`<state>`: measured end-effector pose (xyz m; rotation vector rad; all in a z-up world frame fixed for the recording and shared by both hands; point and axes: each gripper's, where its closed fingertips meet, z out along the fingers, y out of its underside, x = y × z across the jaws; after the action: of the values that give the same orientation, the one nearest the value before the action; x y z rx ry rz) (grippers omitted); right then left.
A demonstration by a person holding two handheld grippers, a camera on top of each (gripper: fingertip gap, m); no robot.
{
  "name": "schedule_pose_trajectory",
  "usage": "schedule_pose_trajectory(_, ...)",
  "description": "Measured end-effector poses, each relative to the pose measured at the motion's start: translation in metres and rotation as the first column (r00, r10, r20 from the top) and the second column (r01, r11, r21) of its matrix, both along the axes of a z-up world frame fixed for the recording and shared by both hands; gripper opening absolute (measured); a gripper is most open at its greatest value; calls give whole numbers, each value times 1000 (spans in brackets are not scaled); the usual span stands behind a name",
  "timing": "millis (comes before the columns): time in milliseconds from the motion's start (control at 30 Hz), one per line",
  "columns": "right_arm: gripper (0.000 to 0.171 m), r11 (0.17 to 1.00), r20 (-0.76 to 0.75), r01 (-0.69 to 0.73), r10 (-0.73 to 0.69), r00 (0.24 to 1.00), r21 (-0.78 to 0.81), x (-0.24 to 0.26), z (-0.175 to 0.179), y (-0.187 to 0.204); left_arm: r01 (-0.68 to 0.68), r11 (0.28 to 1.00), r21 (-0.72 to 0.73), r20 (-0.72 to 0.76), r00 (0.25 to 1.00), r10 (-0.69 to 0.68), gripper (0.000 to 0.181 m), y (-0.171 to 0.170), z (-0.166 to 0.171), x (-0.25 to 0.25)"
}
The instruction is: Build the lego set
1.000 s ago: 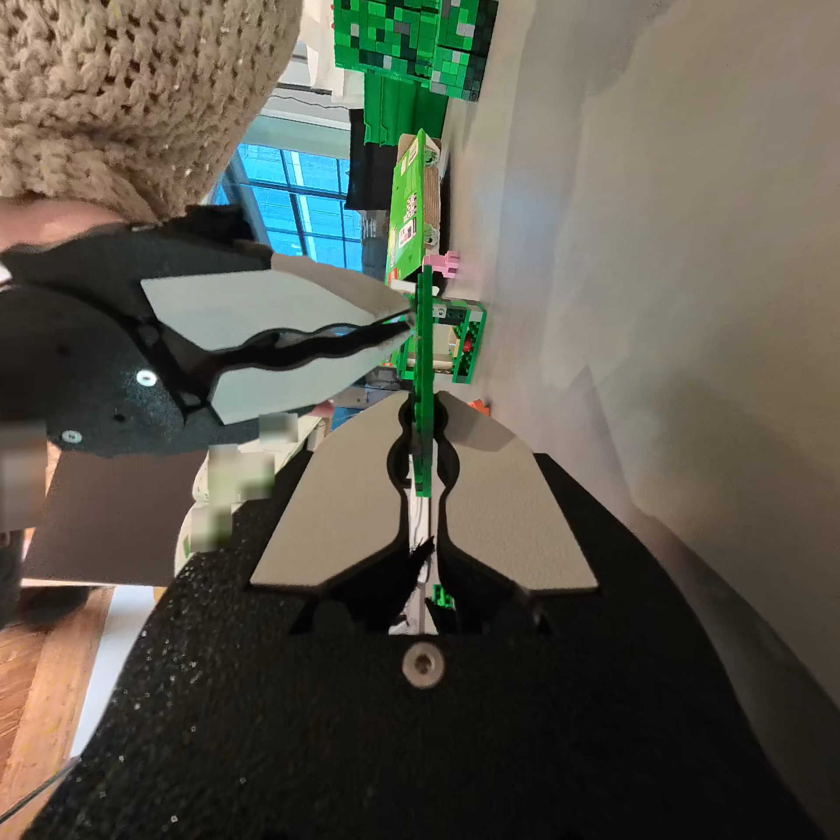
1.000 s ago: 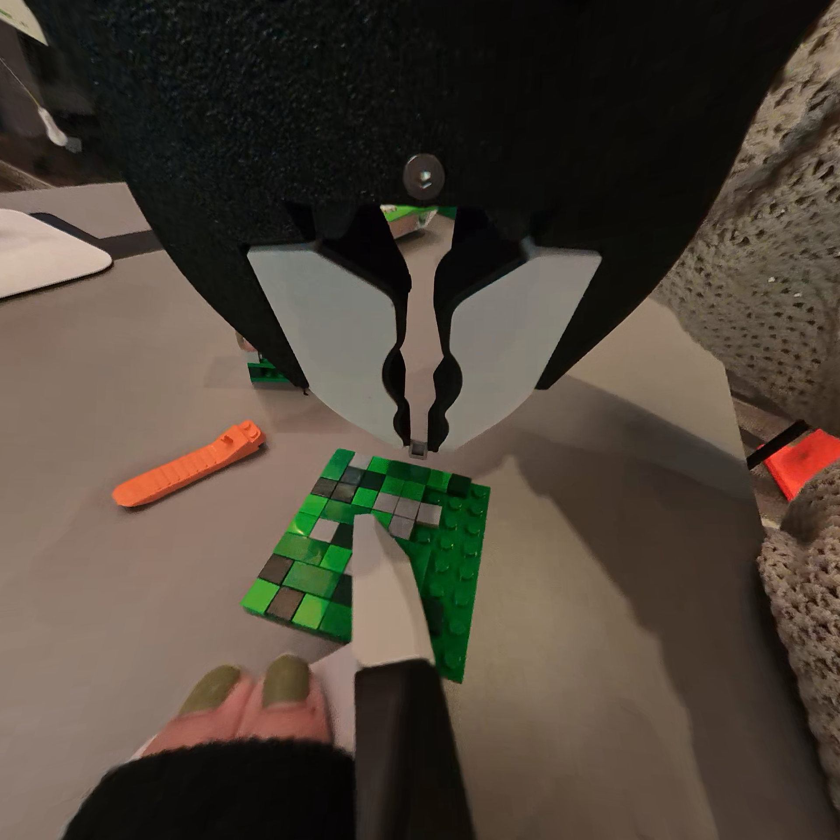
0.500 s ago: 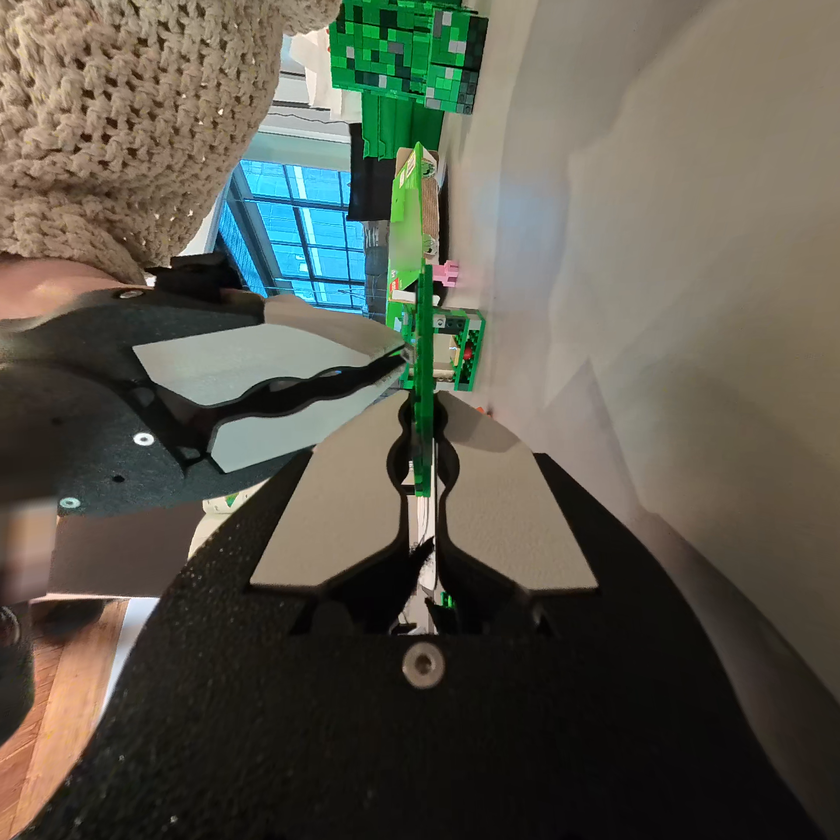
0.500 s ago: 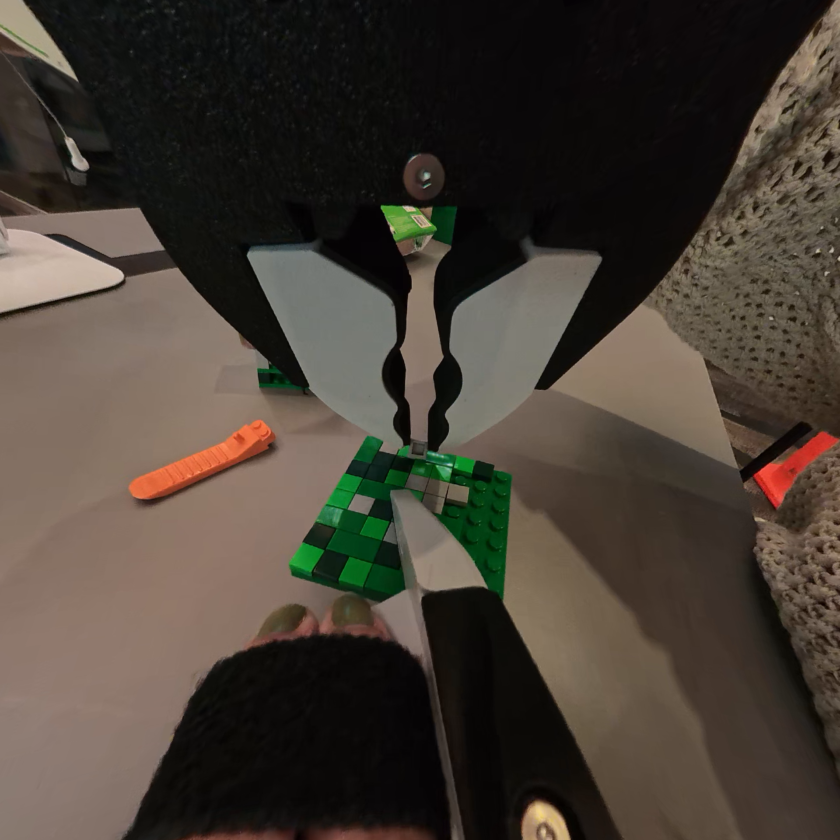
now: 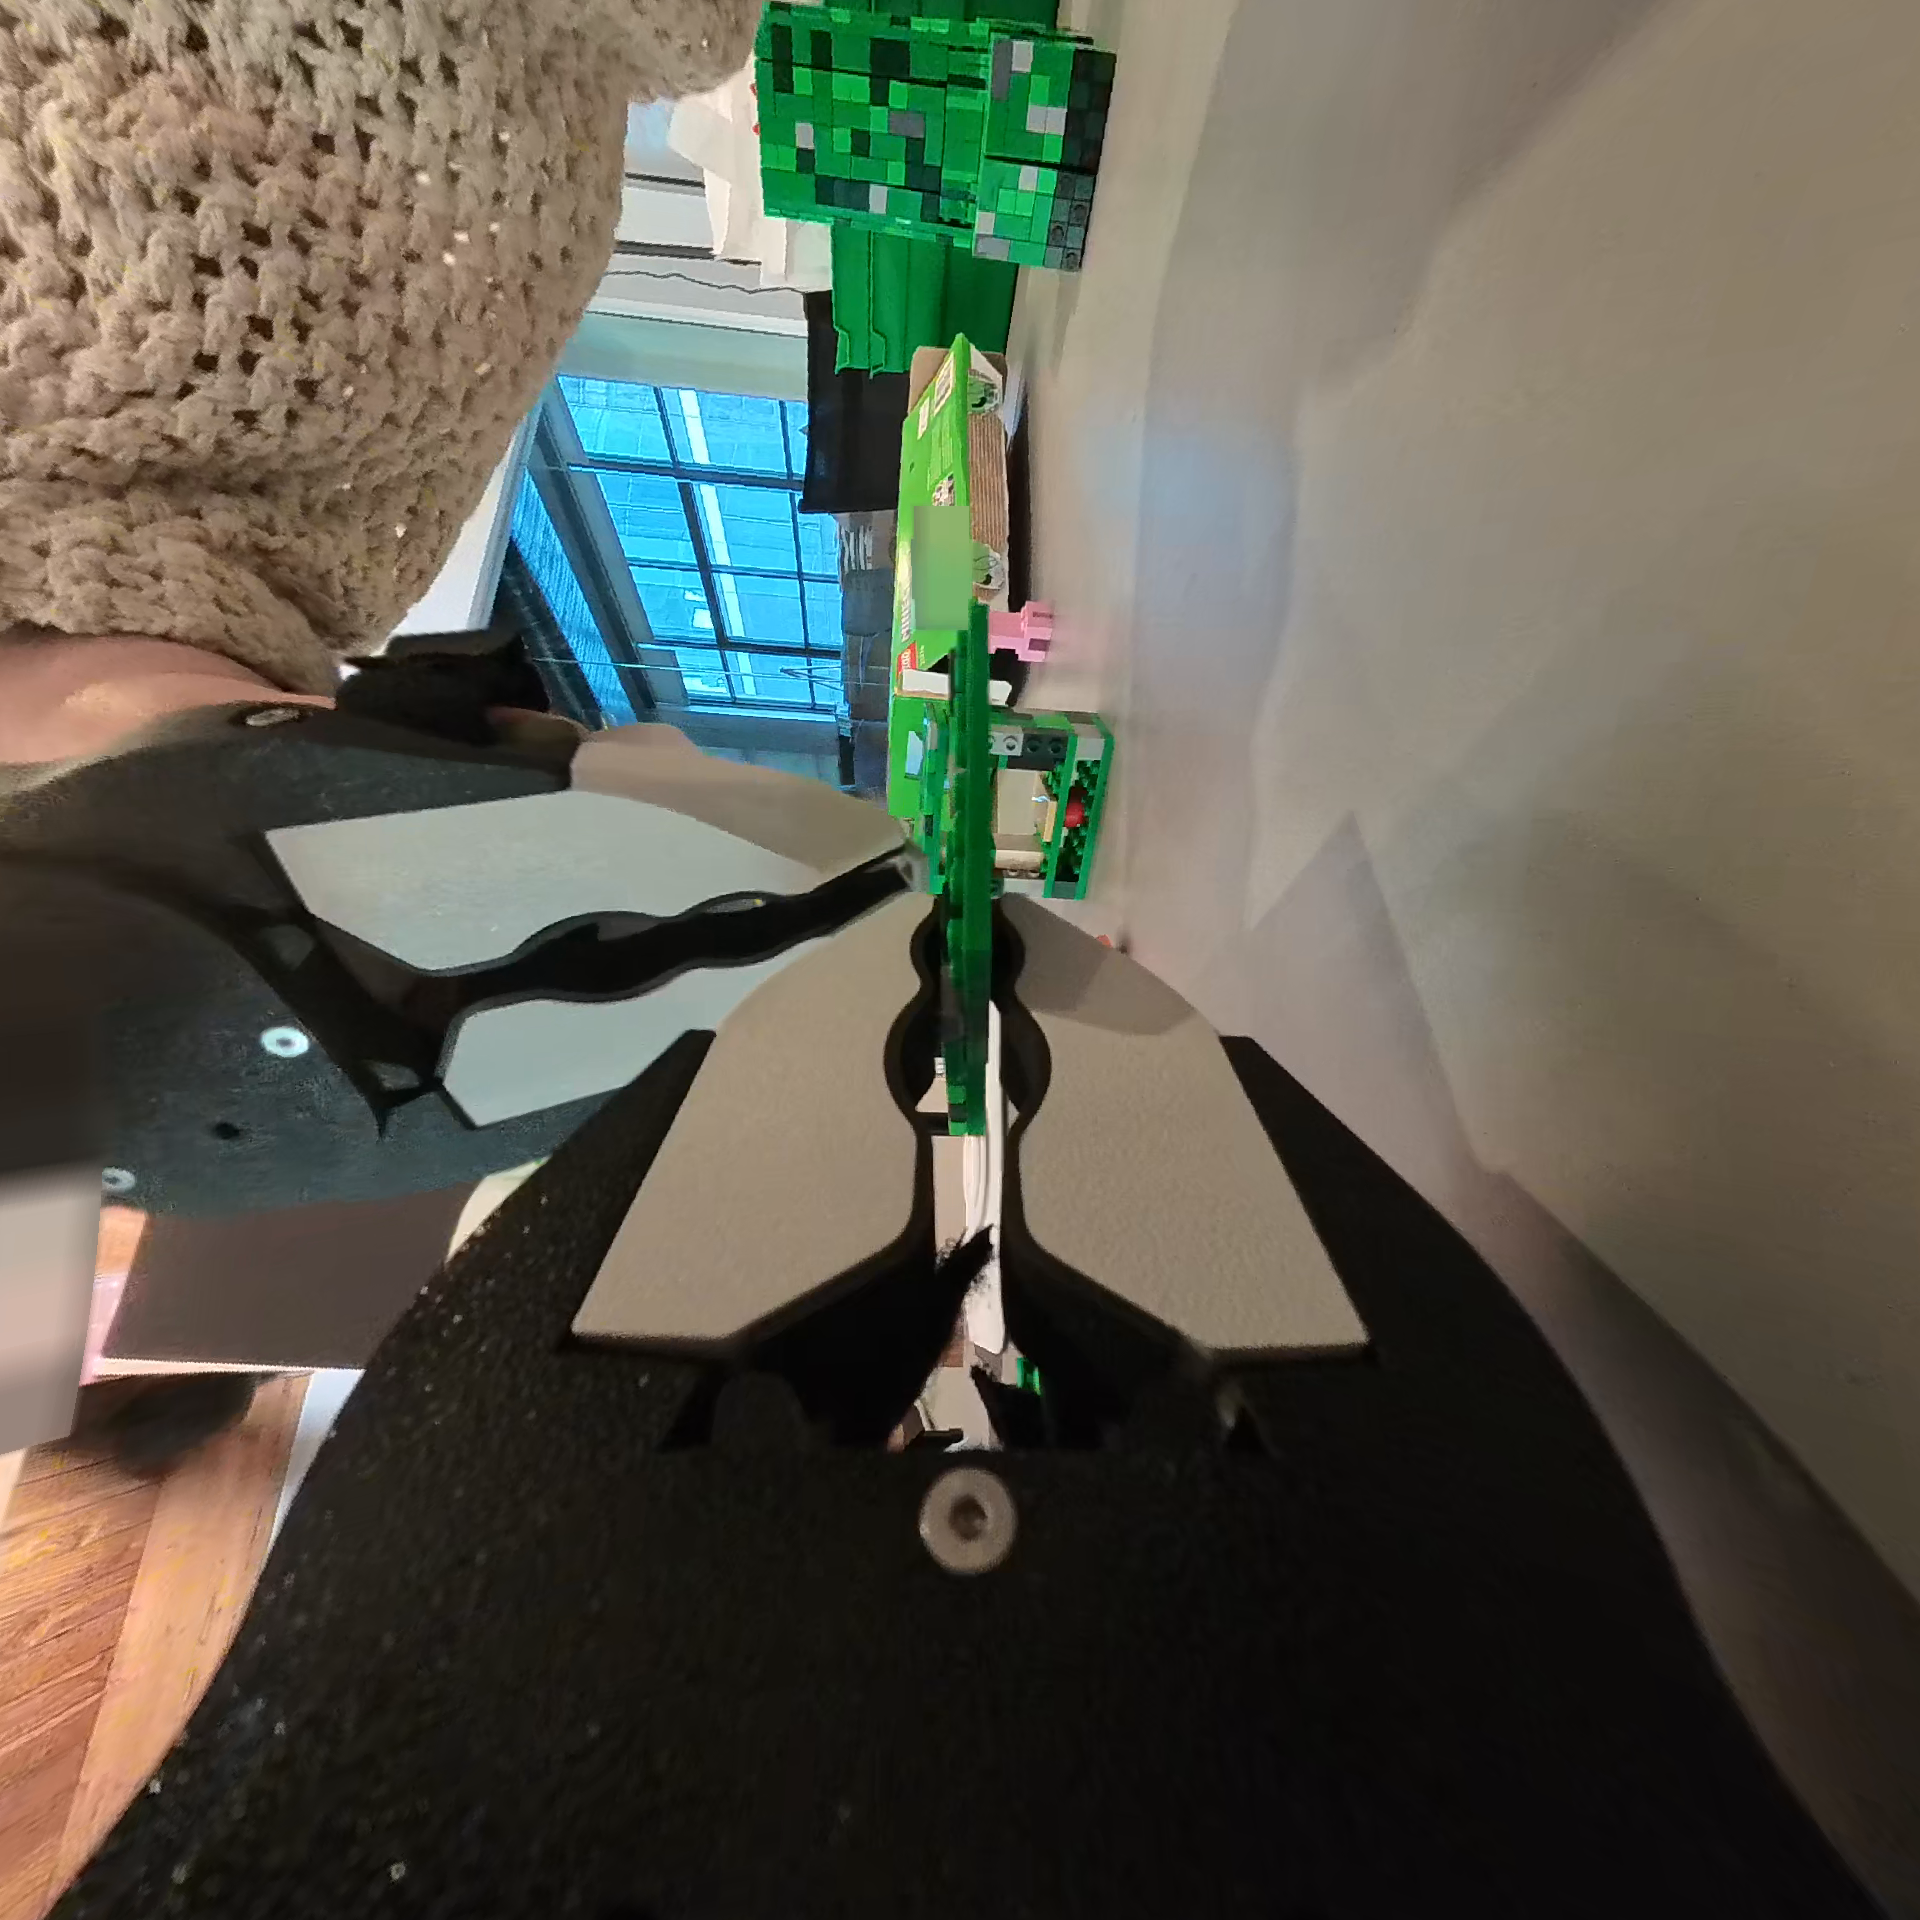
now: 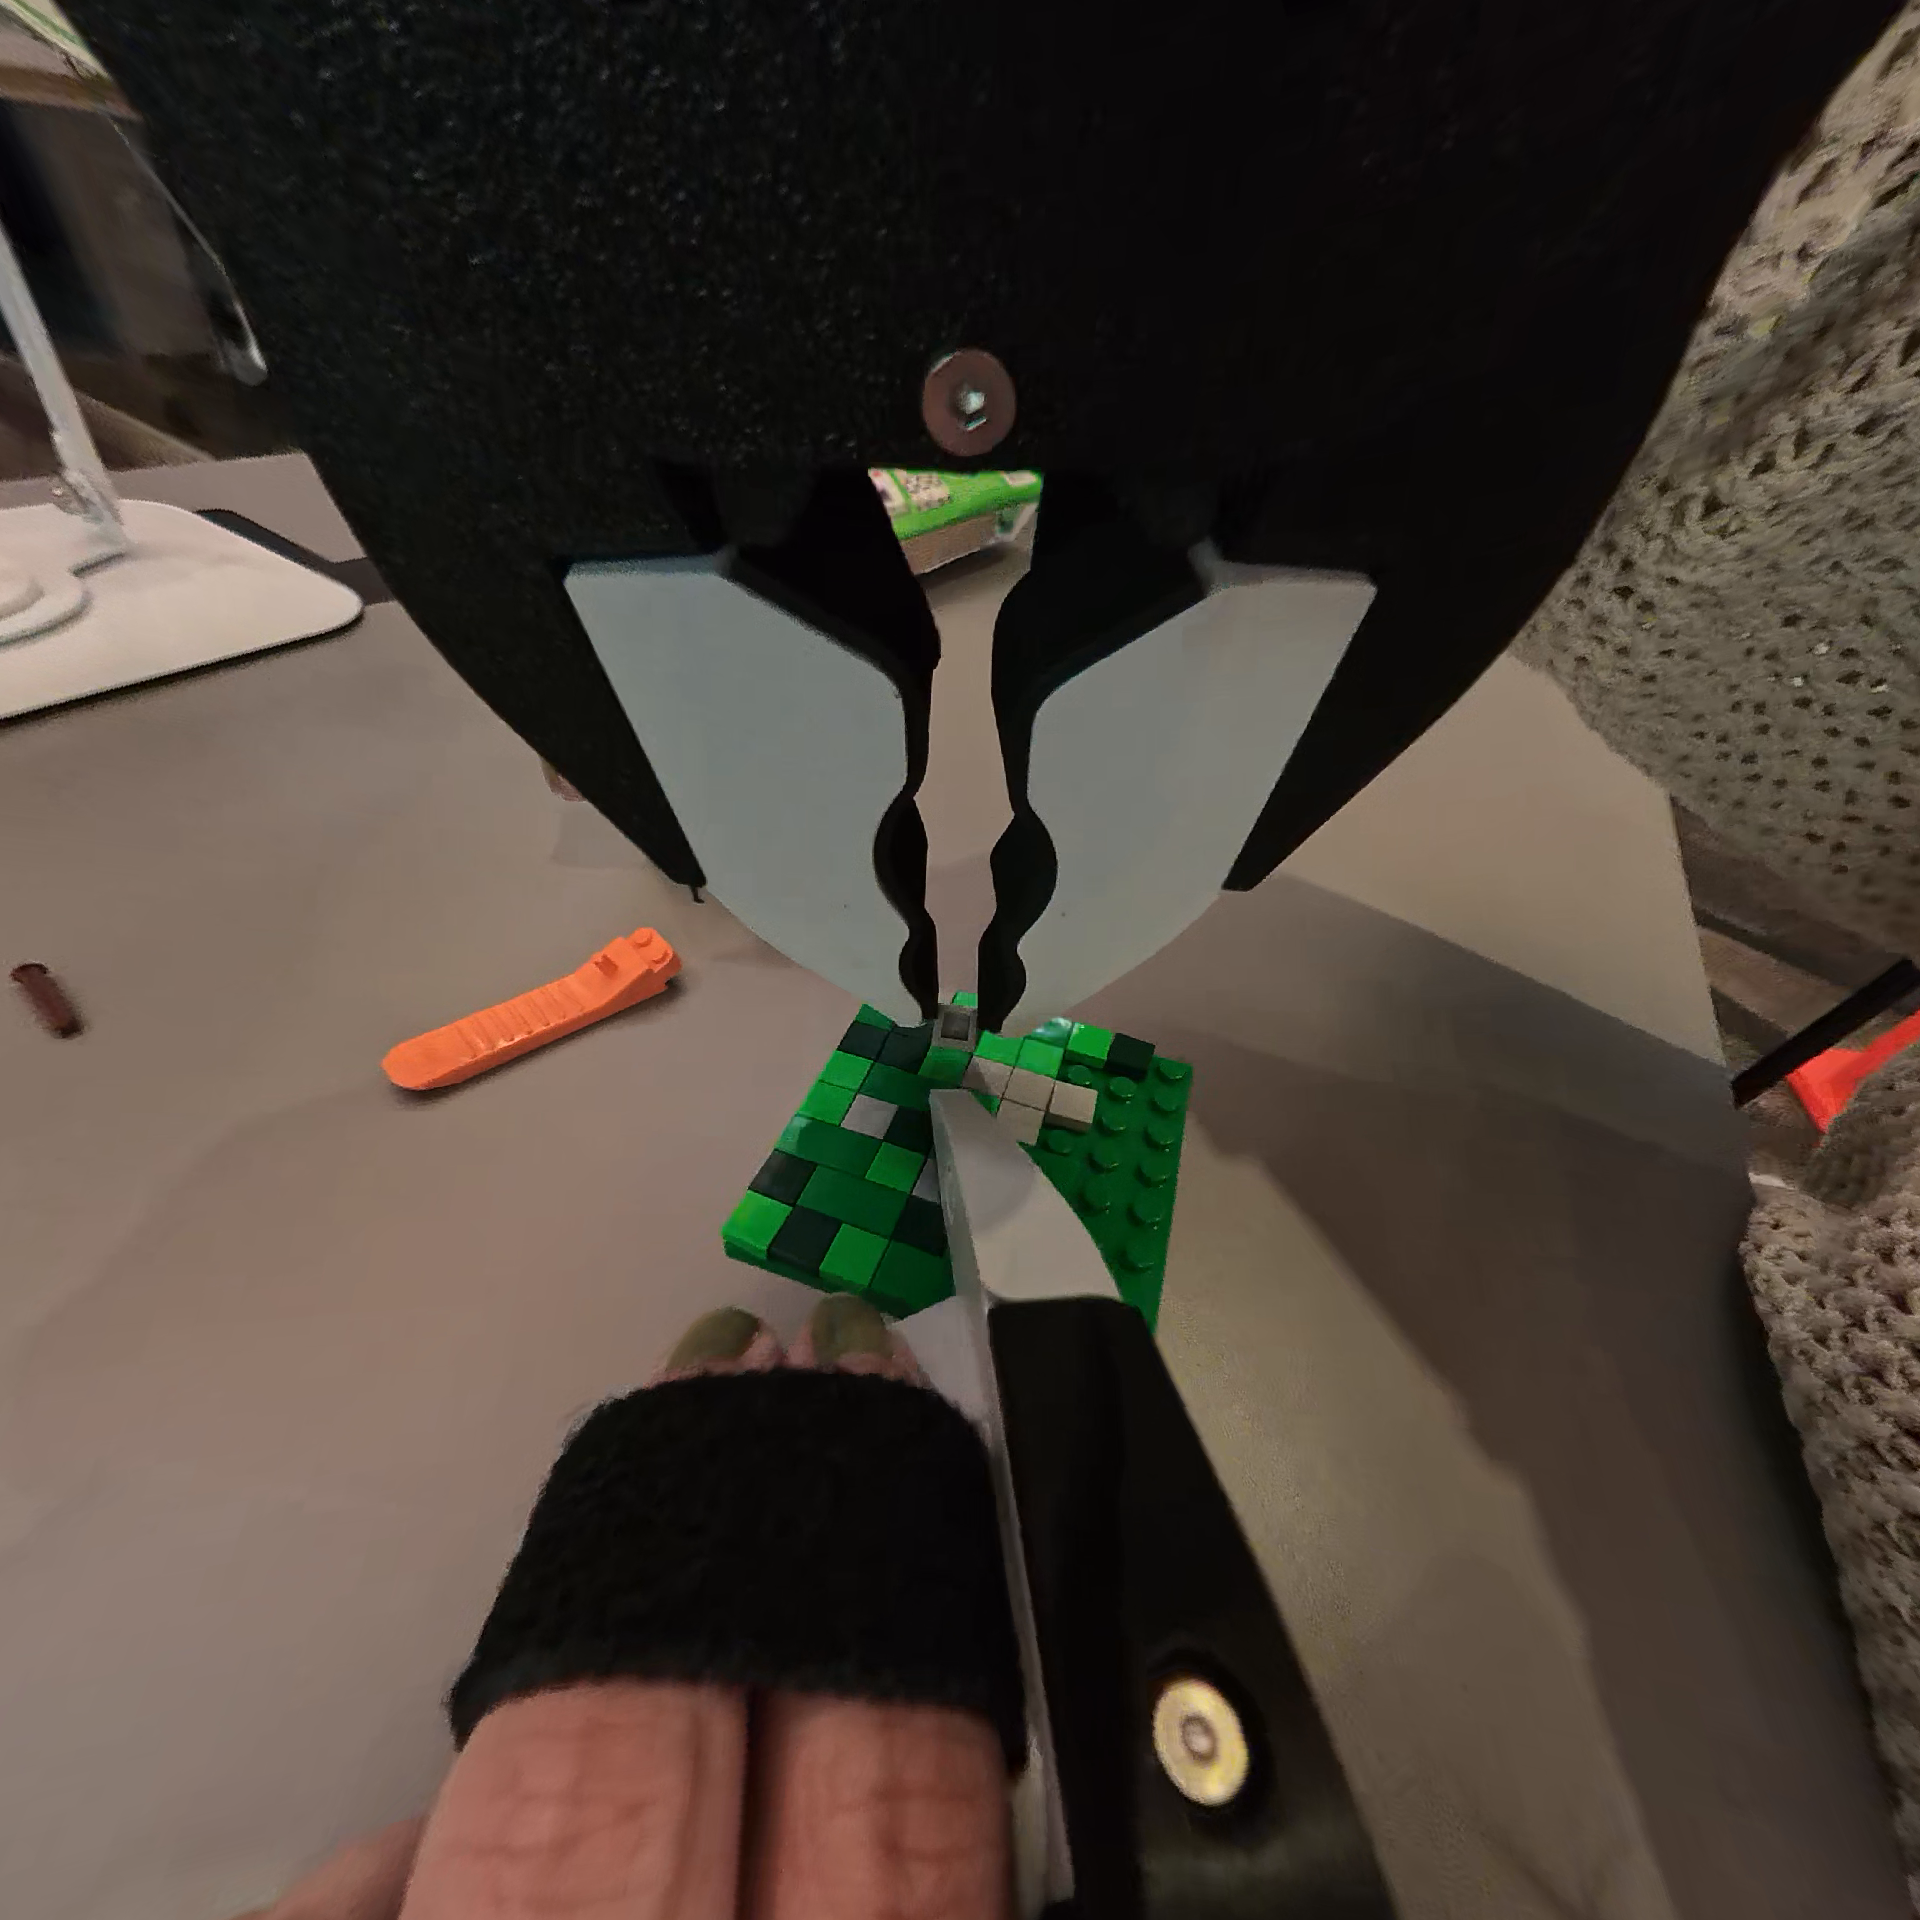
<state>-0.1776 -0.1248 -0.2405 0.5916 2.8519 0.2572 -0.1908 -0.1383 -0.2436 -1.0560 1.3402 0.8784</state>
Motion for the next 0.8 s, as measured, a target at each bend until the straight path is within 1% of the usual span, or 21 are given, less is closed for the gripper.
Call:
schedule_pose_trajectory(133,7,996,-81,-66,61,995,-55,1,6,0,-5,1000,8,10,1000,5,6,0,3,-2)
schedule_pose_trajectory(200,7,991,-162,-114,101,982,-73,-1,10,1,-8,1000,7,17,1000,8,6,0,3,-3)
schedule_pose_trajectory(267,7,975,-305,-212,183,935,-66,-8,16,1,-14,1000,7,23,1000,14,6,1,4,-4)
schedule_pose_trajectory(333,7,946,-437,-321,270,858,-45,-10,22,-3,-20,1000,14,36,999,19,6,1,6,-6)
schedule_pose_trajectory(367,7,921,-513,-389,327,794,-13,-12,24,-6,-23,1000,17,47,999,22,6,1,8,-7)
schedule_pose_trajectory(433,7,842,-647,-520,477,594,143,-17,30,-8,-27,999,21,74,997,25,6,1,11,-8)
schedule_pose_trajectory(500,7,717,-689,-609,629,359,338,-17,36,-11,-27,999,26,90,996,25,6,0,13,-9)
schedule_pose_trajectory(567,7,571,-647,-624,751,133,534,-16,40,-13,-26,999,31,92,996,23,6,0,14,-9)
schedule_pose_trajectory(633,7,424,-542,-596,840,-22,682,-12,40,-10,-19,999,34,100,995,15,6,-1,16,-8)
schedule_pose_trajectory(667,7,360,-500,-569,859,-107,740,-11,42,-11,-17,999,36,106,994,13,6,-2,17,-8)
schedule_pose_trajectory(700,7,314,-467,-541,868,-169,780,-10,43,-12,-16,999,39,116,993,12,6,-2,18,-9)
schedule_pose_trajectory(733,7,282,-441,-522,873,-209,805,-7,42,-12,-12,999,39,132,991,7,6,-3,20,-9)
schedule_pose_trajectory(800,7,245,-399,-460,875,-274,853,-6,45,-10,5,999,41,187,982,-13,6,-5,26,-8)
